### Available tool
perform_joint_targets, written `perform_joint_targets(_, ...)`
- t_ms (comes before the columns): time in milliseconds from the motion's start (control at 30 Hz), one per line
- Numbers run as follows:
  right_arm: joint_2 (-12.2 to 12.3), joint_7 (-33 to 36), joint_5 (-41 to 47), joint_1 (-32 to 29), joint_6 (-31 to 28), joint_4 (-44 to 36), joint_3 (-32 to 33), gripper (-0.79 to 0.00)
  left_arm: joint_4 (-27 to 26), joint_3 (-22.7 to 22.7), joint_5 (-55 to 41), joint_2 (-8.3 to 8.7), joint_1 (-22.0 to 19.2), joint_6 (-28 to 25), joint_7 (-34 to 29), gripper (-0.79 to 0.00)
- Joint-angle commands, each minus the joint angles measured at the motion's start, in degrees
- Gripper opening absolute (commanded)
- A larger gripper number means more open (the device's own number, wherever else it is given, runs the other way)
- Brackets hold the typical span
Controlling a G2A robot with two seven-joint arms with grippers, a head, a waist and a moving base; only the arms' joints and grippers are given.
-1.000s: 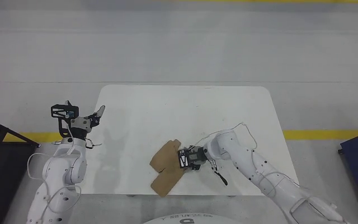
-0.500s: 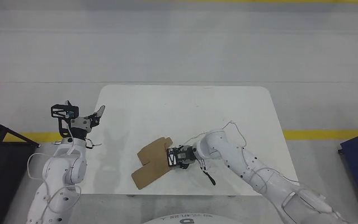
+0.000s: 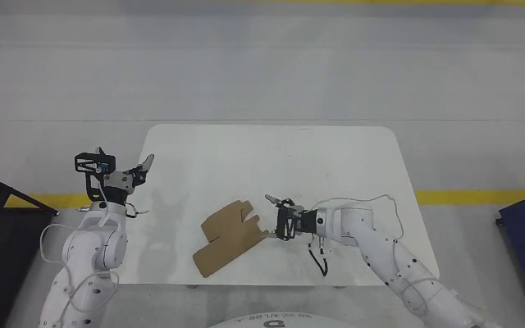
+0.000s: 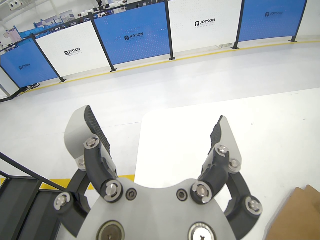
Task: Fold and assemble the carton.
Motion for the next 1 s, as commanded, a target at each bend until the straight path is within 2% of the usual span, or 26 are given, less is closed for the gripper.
perform_joint_targets(0, 0.6, -7.0, -0.8, -3.1, 2.1, 0.2, 2.2, 0.0, -0.3, 0.2, 6.6, 0.5, 0.3, -5.6, -1.0, 0.0)
perform_joint_targets(100, 0.6, -7.0, -0.8, -3.1, 2.1, 0.2, 2.2, 0.0, -1.2, 0.3, 15.2, 1.92, 0.1, -23.1, -6.6, 0.0)
perform_joint_targets(133, 0.6, -7.0, -0.8, -3.1, 2.1, 0.2, 2.2, 0.0, -1.8, -0.7, 17.2, 2.38, 0.0, -27.3, -7.1, 0.0)
perform_joint_targets(433, 0.6, -7.0, -0.8, -3.1, 2.1, 0.2, 2.2, 0.0, -1.8, -0.7, 17.2, 2.38, 0.0, -27.3, -7.1, 0.0)
perform_joint_targets(467, 0.6, -7.0, -0.8, -3.1, 2.1, 0.2, 2.2, 0.0, -2.3, 1.7, 18.6, 2.52, 0.8, -32.3, -6.1, 0.0)
perform_joint_targets(500, 0.6, -7.0, -0.8, -3.1, 2.1, 0.2, 2.2, 0.0, -3.6, 3.6, 24.0, 2.95, 1.0, -36.9, -5.3, 0.0)
perform_joint_targets(567, 0.6, -7.0, -0.8, -3.1, 2.1, 0.2, 2.2, 0.0, -2.3, 5.5, 30.7, 3.45, 1.5, -38.8, -0.7, 0.0)
perform_joint_targets(633, 0.6, -7.0, -0.8, -3.1, 2.1, 0.2, 2.2, 0.0, -0.7, 5.7, 33.6, 4.24, 1.4, -44.6, 6.8, 0.0)
perform_joint_targets(733, 0.6, -7.0, -0.8, -3.1, 2.1, 0.2, 2.2, 0.0, 1.0, 5.8, 44.0, 5.92, 2.1, -49.0, 17.8, 0.0)
perform_joint_targets(800, 0.6, -7.0, -0.8, -3.1, 2.1, 0.2, 2.2, 0.0, 2.8, 5.9, 51.2, 7.05, 2.9, -47.5, 24.5, 0.0)
perform_joint_targets(867, 0.6, -7.0, -0.8, -3.1, 2.1, 0.2, 2.2, 0.0, 5.1, 3.9, 51.5, 7.58, 3.3, -42.4, 30.2, 0.0)
perform_joint_targets(967, 0.6, -7.0, -0.8, -3.1, 2.1, 0.2, 2.2, 0.0, 5.7, 3.4, 50.3, 7.57, 3.4, -41.5, 31.1, 0.0)
